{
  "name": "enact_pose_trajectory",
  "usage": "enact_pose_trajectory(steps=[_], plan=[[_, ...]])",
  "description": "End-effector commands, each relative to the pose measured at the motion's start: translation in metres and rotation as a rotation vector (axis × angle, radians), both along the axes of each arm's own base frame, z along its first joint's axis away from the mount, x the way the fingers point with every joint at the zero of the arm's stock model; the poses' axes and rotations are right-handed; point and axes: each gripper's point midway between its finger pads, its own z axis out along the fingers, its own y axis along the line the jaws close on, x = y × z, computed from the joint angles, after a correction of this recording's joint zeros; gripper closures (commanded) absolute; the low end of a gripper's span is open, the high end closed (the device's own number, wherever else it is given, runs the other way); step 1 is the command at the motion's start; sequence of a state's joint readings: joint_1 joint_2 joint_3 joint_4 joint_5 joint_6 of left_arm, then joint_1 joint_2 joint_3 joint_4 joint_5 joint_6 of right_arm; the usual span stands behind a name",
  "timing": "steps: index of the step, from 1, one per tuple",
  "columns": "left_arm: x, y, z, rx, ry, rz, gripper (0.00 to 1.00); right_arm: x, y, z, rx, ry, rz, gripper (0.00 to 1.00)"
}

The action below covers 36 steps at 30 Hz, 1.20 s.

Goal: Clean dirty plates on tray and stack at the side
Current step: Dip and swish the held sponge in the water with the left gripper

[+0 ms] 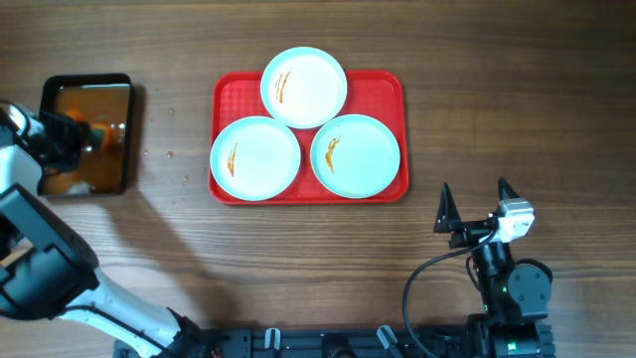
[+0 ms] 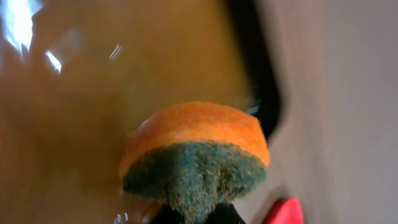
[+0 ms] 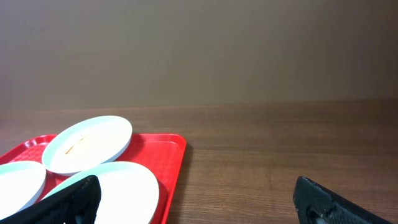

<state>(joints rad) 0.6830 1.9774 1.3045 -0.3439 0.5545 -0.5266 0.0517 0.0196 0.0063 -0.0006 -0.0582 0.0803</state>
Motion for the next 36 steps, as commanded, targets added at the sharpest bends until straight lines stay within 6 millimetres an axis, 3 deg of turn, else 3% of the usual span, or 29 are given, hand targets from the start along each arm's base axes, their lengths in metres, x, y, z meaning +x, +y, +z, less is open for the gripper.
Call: enact_pose_trajectory(steps=[1,4,6,7,8,9,10,11,12,14,16,17,21,24,25,26,27,28,30,32,34,36], plan=[[0.016,-0.006,0.089,-0.171,-0.311,-0.068,0.96,0.0,-0.001,0.001,-0.013,-0.008,-0.009,0.0],[0.013,0.002,0.164,-0.241,-0.491,-0.045,0.96,0.0,-0.001,0.001,-0.013,-0.008,-0.009,0.0],[0.009,0.006,0.196,-0.193,-0.557,-0.041,0.96,0.0,-0.001,0.001,-0.013,-0.008,-0.009,0.0],[0.007,0.008,0.201,-0.157,-0.564,-0.035,0.96,0.0,-0.001,0.001,-0.013,-0.008,-0.009,0.0],[0.006,0.011,0.194,-0.084,-0.549,-0.047,0.96,0.0,-0.001,0.001,-0.013,-0.008,-0.009,0.0],[0.005,0.015,0.175,-0.033,-0.484,-0.028,0.96,0.0,-0.001,0.001,-0.013,-0.008,-0.009,0.0],[0.001,0.019,0.145,0.028,-0.378,-0.005,0.96,0.0,-0.001,0.001,-0.013,-0.008,-0.009,0.0],[-0.008,0.02,0.098,0.116,-0.228,-0.018,0.96,0.0,-0.001,0.001,-0.013,-0.008,-0.009,0.0],[-0.011,0.014,0.064,0.13,-0.147,-0.045,0.96,0.0,-0.001,0.001,-0.013,-0.008,-0.009,0.0],[-0.013,0.0,0.032,0.04,-0.113,-0.079,0.96,0.0,-0.001,0.001,-0.013,-0.008,-0.009,0.0],[-0.011,-0.013,0.033,-0.037,-0.158,-0.125,0.96,0.0,-0.001,0.001,-0.013,-0.008,-0.009,0.0],[-0.008,-0.018,0.039,-0.059,-0.194,-0.151,0.96,0.0,-0.001,0.001,-0.013,-0.008,-0.009,0.0],[-0.002,-0.029,0.124,-0.067,-0.463,-0.252,0.96,0.0,-0.001,0.001,-0.013,-0.008,-0.009,0.0],[-0.008,-0.028,0.184,0.083,-0.565,-0.253,0.96,0.0,-0.001,0.001,-0.013,-0.008,-0.009,0.0],[-0.011,-0.022,0.195,0.147,-0.557,-0.215,0.96,0.0,-0.001,0.001,-0.013,-0.008,-0.009,0.0],[-0.013,-0.012,0.192,0.198,-0.509,-0.147,0.96,0.0,-0.001,0.001,-0.013,-0.008,-0.009,0.0],[-0.016,0.003,0.176,0.246,-0.415,-0.061,0.96,0.0,-0.001,0.001,-0.013,-0.008,-0.009,0.0],[-0.021,0.016,0.147,0.31,-0.288,-0.001,0.96,0.0,-0.001,0.001,-0.013,-0.008,-0.009,0.0],[-0.024,0.019,0.094,0.373,-0.133,-0.016,0.96,0.0,-0.001,0.001,-0.013,-0.008,-0.009,0.0],[-0.026,0.015,0.032,0.317,-0.011,-0.053,0.96,0.0,-0.001,0.001,-0.013,-0.008,-0.009,0.0],[-0.032,0.012,-0.002,0.264,0.059,-0.071,0.96,0.0,-0.001,0.001,-0.013,-0.008,-0.009,0.0],[-0.037,0.012,-0.012,0.265,0.085,-0.097,0.96,0.0,-0.001,0.001,-0.013,-0.008,-0.009,0.0]])
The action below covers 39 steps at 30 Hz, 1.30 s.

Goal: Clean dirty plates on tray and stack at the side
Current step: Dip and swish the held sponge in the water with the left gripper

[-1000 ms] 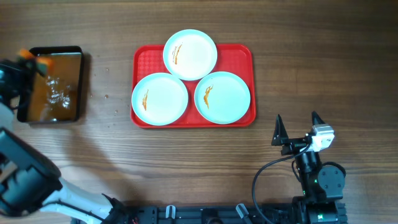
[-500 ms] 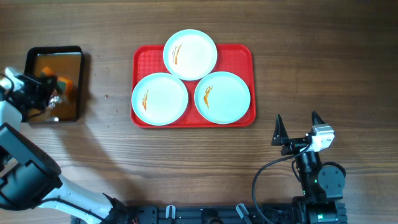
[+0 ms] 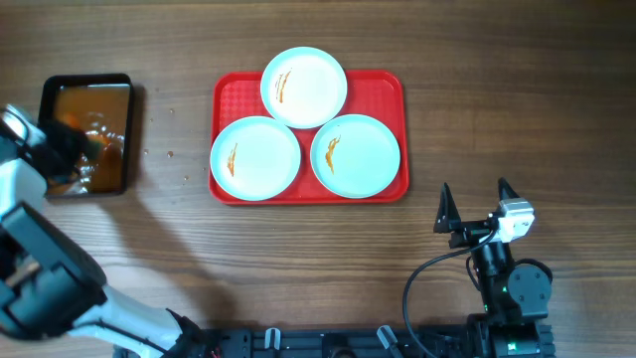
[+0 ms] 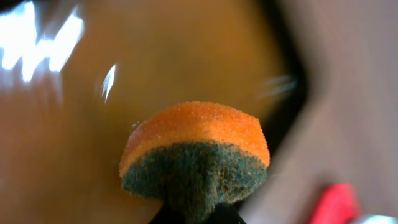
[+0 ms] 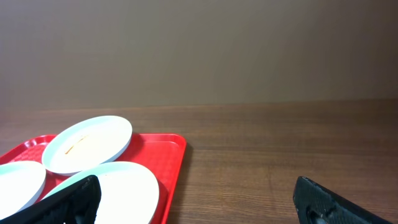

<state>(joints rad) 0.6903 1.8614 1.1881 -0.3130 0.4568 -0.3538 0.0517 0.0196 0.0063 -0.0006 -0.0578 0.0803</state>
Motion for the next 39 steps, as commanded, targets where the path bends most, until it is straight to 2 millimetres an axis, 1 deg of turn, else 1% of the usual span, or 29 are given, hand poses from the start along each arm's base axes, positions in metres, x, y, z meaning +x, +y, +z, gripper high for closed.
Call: enact_pose_trajectory(steps=[1,2,3,6,7,8,9,12,14,15,17,18,20,21,22,23,24,26,27,28,29,30,31,33,35,36,37,38,39], plan=[[-0.01,0.015,-0.001,0.093,0.031,-0.016,0.96,0.0,-0.001,0.001,-0.013,-0.008,-0.008,0.0],[-0.006,0.019,0.02,0.119,-0.013,-0.016,0.96,0.0,-0.001,0.001,-0.013,-0.008,-0.008,0.0],[0.005,0.019,0.094,0.194,-0.179,-0.043,0.96,0.0,-0.001,0.001,-0.013,-0.008,-0.008,0.0],[0.013,0.009,0.18,0.256,-0.407,-0.049,0.96,0.0,-0.001,0.001,-0.013,-0.008,-0.008,0.0],[0.012,0.006,0.199,0.274,-0.452,-0.043,0.96,0.0,-0.001,0.001,-0.013,-0.008,-0.008,0.0],[0.011,0.007,0.203,0.3,-0.452,-0.04,0.96,0.0,-0.001,0.001,-0.013,-0.008,-0.008,0.0],[0.009,0.009,0.188,0.326,-0.391,-0.033,0.96,0.0,-0.001,0.001,-0.013,-0.008,-0.008,0.0],[0.005,0.013,0.078,0.298,-0.131,-0.036,0.96,0.0,-0.001,0.001,-0.013,-0.008,-0.008,0.0],[0.006,0.005,0.034,0.193,-0.069,-0.07,0.96,0.0,-0.001,0.001,-0.013,-0.008,-0.008,0.0],[0.014,-0.003,0.038,0.16,-0.122,-0.111,0.96,0.0,-0.001,0.001,-0.013,-0.008,-0.008,0.0],[0.024,-0.011,0.071,0.168,-0.227,-0.159,0.96,0.0,-0.001,0.001,-0.013,-0.008,-0.008,0.0],[0.031,-0.017,0.113,0.196,-0.336,-0.195,0.96,0.0,-0.001,0.001,-0.013,-0.008,-0.008,0.0],[0.034,-0.022,0.179,0.257,-0.496,-0.194,0.96,0.0,-0.001,0.001,-0.013,-0.008,-0.008,0.0],[0.032,-0.023,0.206,0.292,-0.559,-0.183,0.96,0.0,-0.001,0.001,-0.013,-0.008,-0.008,0.0],[0.03,-0.025,0.224,0.331,-0.595,-0.182,0.96,0.0,-0.001,0.001,-0.013,-0.008,-0.009,0.0],[0.028,-0.019,0.227,0.36,-0.585,-0.15,0.96,0.0,-0.001,0.001,-0.013,-0.008,-0.008,0.0],[0.025,-0.006,0.214,0.372,-0.522,-0.082,0.96,0.0,-0.001,0.001,-0.013,-0.008,-0.008,0.0],[0.018,0.015,0.162,0.365,-0.345,0.035,0.96,0.0,-0.001,0.001,-0.013,-0.008,-0.008,0.0],[0.014,0.019,0.087,0.284,-0.172,0.056,0.96,0.0,-0.001,0.001,-0.013,-0.008,-0.008,0.0],[0.011,0.014,0.042,0.208,-0.083,0.042,0.96,0.0,-0.001,0.001,-0.013,-0.008,-0.008,0.0],[0.01,0.012,0.022,0.168,-0.047,0.032,0.96,0.0,-0.001,0.001,-0.013,-0.008,-0.008,0.0],[0.011,0.006,0.009,0.115,-0.046,0.007,0.96,0.0,-0.001,0.001,-0.013,-0.008,-0.009,0.0],[0.017,0.003,0.02,0.096,-0.102,-0.021,0.96,0.0,-0.001,0.001,-0.013,-0.008,-0.008,0.0],[0.033,-0.005,0.093,0.101,-0.329,-0.111,0.96,0.0,-0.001,0.001,-0.013,-0.008,-0.008,0.0],[0.034,-0.004,0.182,0.198,-0.534,-0.089,0.96,0.0,-0.001,0.001,-0.013,-0.008,-0.008,0.0],[0.032,-0.007,0.21,0.231,-0.6,-0.079,0.96,0.0,-0.001,0.001,-0.013,-0.008,-0.008,0.0],[0.031,-0.01,0.226,0.268,-0.631,-0.077,0.96,0.0,-0.001,0.001,-0.013,-0.008,-0.008,0.0],[0.031,-0.008,0.223,0.313,-0.597,-0.058,0.96,0.0,-0.001,0.001,-0.013,-0.008,-0.008,0.01],[0.029,0.003,0.193,0.356,-0.468,0.011,0.96,0.0,-0.001,0.001,-0.013,-0.008,-0.008,0.0]])
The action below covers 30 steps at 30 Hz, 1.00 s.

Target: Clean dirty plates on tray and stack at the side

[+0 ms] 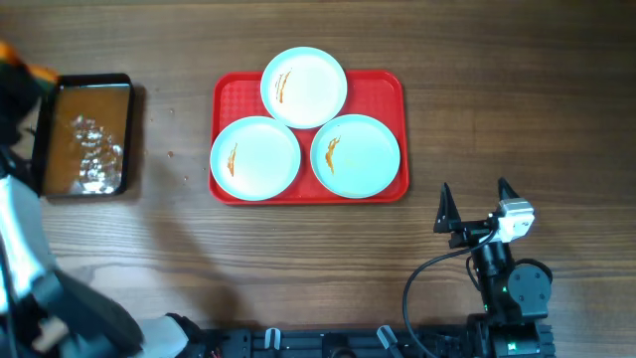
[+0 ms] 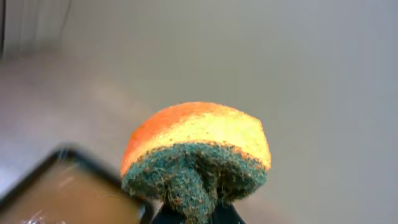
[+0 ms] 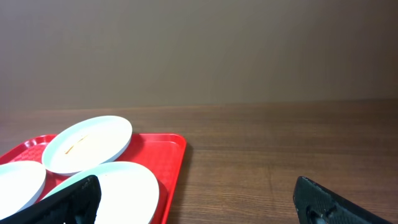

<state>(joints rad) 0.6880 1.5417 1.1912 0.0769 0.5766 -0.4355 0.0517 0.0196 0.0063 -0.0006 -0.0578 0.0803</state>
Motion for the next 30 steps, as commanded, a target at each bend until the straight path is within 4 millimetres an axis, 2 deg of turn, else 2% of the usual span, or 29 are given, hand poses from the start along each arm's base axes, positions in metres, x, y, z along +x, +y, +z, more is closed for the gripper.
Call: enact_pose_trajectory(steps=[1,3,5,6,7,8,9,10,11,12,13,14,15,16,17,18,19,21,22,24,25,26,28,30], plan=[[-0.003,0.014,-0.069,-0.011,0.253,0.185,0.96,0.0,-0.001,0.001,-0.013,-0.008,-0.009,0.0],[-0.005,0.01,-0.155,-0.107,0.476,0.192,0.96,0.0,-0.001,0.001,-0.013,-0.008,-0.008,0.0],[-0.009,0.001,-0.196,-0.169,0.571,0.15,0.96,0.0,-0.001,0.0,-0.013,-0.004,-0.009,0.0],[-0.007,-0.005,-0.199,-0.15,0.572,0.087,0.96,0.0,-0.001,-0.001,-0.014,0.0,-0.008,0.0],[-0.002,-0.009,-0.178,-0.116,0.526,0.043,0.96,0.0,-0.001,-0.001,-0.014,0.001,-0.008,0.0],[0.003,-0.011,-0.132,-0.064,0.428,0.026,0.96,0.0,-0.001,-0.001,-0.013,0.001,-0.008,0.0],[0.005,-0.011,-0.099,-0.021,0.358,0.03,0.96,0.0,-0.001,-0.001,-0.014,0.001,-0.008,0.0],[0.006,-0.012,-0.054,0.047,0.255,0.038,0.96,0.0,-0.001,-0.001,-0.013,0.001,-0.008,0.0],[0.003,-0.017,0.0,0.129,0.125,0.049,0.96,0.0,-0.001,-0.001,-0.013,0.001,-0.008,0.0],[-0.003,-0.02,0.021,0.165,0.083,0.063,0.96,0.0,-0.001,-0.001,-0.014,0.001,-0.008,0.0],[-0.006,-0.015,0.014,0.16,0.113,0.093,0.96,0.0,-0.001,-0.001,-0.014,0.001,-0.008,0.0],[-0.007,-0.007,-0.021,0.121,0.206,0.124,0.96,0.0,-0.001,-0.001,-0.014,0.001,-0.008,0.0],[-0.009,-0.004,-0.067,0.065,0.322,0.131,0.96,0.0,-0.001,-0.001,-0.013,0.001,-0.008,0.0],[-0.014,-0.001,-0.123,-0.004,0.471,0.139,0.96,0.0,-0.001,-0.001,-0.013,0.001,-0.008,0.01],[-0.019,0.001,-0.154,-0.046,0.551,0.142,0.96,0.0,-0.001,-0.001,-0.014,0.001,-0.008,0.0],[-0.022,0.002,-0.162,-0.071,0.568,0.135,0.96,0.0,-0.001,-0.001,-0.014,0.001,-0.008,0.0],[-0.015,-0.001,-0.145,-0.078,0.506,0.093,0.96,0.0,-0.001,-0.001,-0.014,0.001,-0.008,0.0],[0.003,-0.016,-0.066,-0.036,0.286,-0.028,0.96,0.0,-0.001,-0.001,-0.014,0.001,-0.008,0.0],[0.007,-0.024,-0.017,0.011,0.167,-0.068,0.96,0.0,-0.001,-0.001,-0.014,0.001,-0.008,0.0],[-0.002,-0.037,0.095,0.05,-0.073,-0.052,0.96,0.0,-0.001,-0.001,-0.014,0.001,-0.008,0.0],[-0.012,-0.048,0.136,0.059,-0.154,-0.052,0.96,0.0,-0.001,-0.001,-0.013,0.001,-0.008,0.0],[-0.03,-0.07,0.171,0.088,-0.216,-0.077,0.96,0.0,-0.001,-0.001,-0.014,0.001,-0.008,0.0],[-0.042,-0.092,0.171,0.063,-0.185,-0.104,0.96,0.0,-0.001,-0.001,-0.014,0.001,-0.009,0.0],[-0.049,-0.122,0.141,-0.021,-0.051,-0.158,0.96,0.0,-0.001,-0.001,-0.014,0.001,-0.008,0.0]])
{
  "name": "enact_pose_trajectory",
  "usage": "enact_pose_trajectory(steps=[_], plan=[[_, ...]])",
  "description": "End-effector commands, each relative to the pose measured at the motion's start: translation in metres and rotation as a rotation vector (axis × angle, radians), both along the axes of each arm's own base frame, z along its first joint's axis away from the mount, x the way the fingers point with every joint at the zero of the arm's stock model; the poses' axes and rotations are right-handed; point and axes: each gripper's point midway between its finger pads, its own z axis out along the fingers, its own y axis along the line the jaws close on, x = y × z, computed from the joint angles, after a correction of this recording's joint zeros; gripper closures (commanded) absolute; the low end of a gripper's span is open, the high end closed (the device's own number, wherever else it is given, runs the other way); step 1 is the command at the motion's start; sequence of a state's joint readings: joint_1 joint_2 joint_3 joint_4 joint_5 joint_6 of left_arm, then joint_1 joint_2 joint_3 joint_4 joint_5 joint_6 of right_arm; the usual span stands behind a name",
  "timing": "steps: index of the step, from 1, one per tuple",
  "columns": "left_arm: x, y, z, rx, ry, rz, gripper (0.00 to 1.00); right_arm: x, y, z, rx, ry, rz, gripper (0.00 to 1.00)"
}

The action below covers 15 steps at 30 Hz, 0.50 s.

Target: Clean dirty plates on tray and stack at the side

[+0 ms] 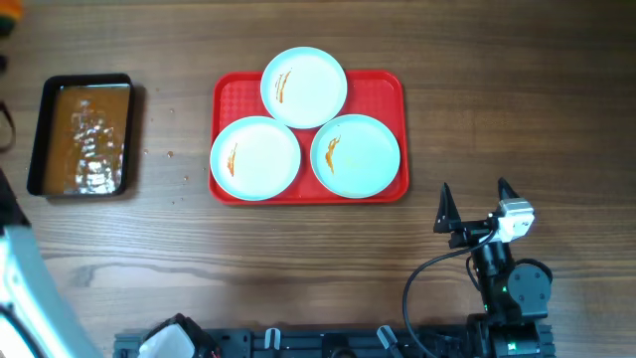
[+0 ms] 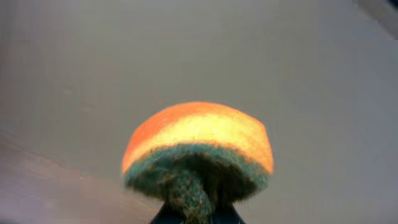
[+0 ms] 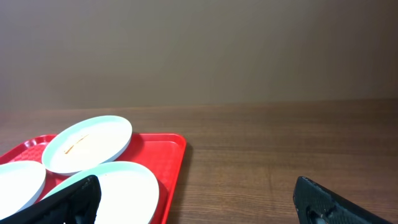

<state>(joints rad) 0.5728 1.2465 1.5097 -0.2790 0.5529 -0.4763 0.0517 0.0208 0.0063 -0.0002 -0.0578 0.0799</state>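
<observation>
A red tray point(image 1: 384, 89) holds three white plates with orange streaks: one at the back point(image 1: 304, 87), one front left point(image 1: 255, 157), one front right point(image 1: 356, 154). My left gripper point(image 2: 198, 213) is shut on an orange sponge point(image 2: 198, 152) with a green scouring side. The overhead view shows only a bit of that sponge point(image 1: 7, 12), at the far-left corner. My right gripper point(image 1: 477, 204) stands open near the front right, apart from the tray, with nothing between its fingers. Its wrist view shows the tray point(image 3: 171, 155) and the back plate point(image 3: 90, 143) ahead on the left.
A black pan point(image 1: 40, 135) of brown liquid, rippled, sits left of the tray. Small droplets dot the wood between pan and tray. Bare wooden table point(image 1: 517, 99) lies right of the tray.
My left gripper with the sponge has moved from beside the pan's far-left corner to the far-left corner of the overhead view. Its wrist view now shows only wall. The right arm has not moved.
The sponge was down in the pan's brown liquid in my left gripper, then further left in the pan. A second ago it was out of the liquid by the pan's far corner, and now it is high at the view's edge. The plates are unchanged.
</observation>
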Motion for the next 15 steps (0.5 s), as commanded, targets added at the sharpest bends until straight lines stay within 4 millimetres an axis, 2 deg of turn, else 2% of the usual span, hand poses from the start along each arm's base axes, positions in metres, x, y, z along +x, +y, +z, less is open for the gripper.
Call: enact_pose_trajectory(steps=[1,3,5,6,7,9,10,12,14,15], plan=[[0.009,-0.04,-0.069,-0.096,0.244,-0.125,0.96,0.0,-0.001,-0.001,-0.013,0.001,-0.008,0.0],[0.01,-0.083,-0.115,-0.04,0.421,-0.246,0.96,0.0,0.002,0.003,0.032,-0.011,0.01,0.0],[0.006,-0.12,-0.164,-0.036,0.617,-0.341,0.96,-0.007,0.034,0.016,0.318,0.003,0.206,0.01],[0.004,-0.139,-0.193,-0.039,0.737,-0.372,0.96,-0.012,0.045,0.026,0.517,0.023,0.28,0.01],[0.002,-0.153,-0.215,-0.036,0.824,-0.399,0.96,-0.017,0.054,0.038,0.614,0.018,0.358,0.0],[-0.005,-0.185,-0.264,-0.02,1.005,-0.471,0.96,-0.041,0.075,0.083,0.532,-0.142,0.555,0.0],[-0.006,-0.195,-0.283,-0.008,1.063,-0.491,0.96,-0.045,0.077,0.096,0.51,-0.169,0.569,0.0],[-0.003,-0.201,-0.325,0.046,1.181,-0.474,0.96,-0.042,0.085,0.112,0.364,-0.12,0.583,0.0],[0.0,-0.203,-0.345,0.048,1.234,-0.479,0.96,-0.033,0.094,0.123,0.258,-0.017,0.612,0.0],[0.002,-0.204,-0.355,0.044,1.256,-0.479,0.96,-0.022,0.099,0.131,0.206,0.071,0.629,0.0]])
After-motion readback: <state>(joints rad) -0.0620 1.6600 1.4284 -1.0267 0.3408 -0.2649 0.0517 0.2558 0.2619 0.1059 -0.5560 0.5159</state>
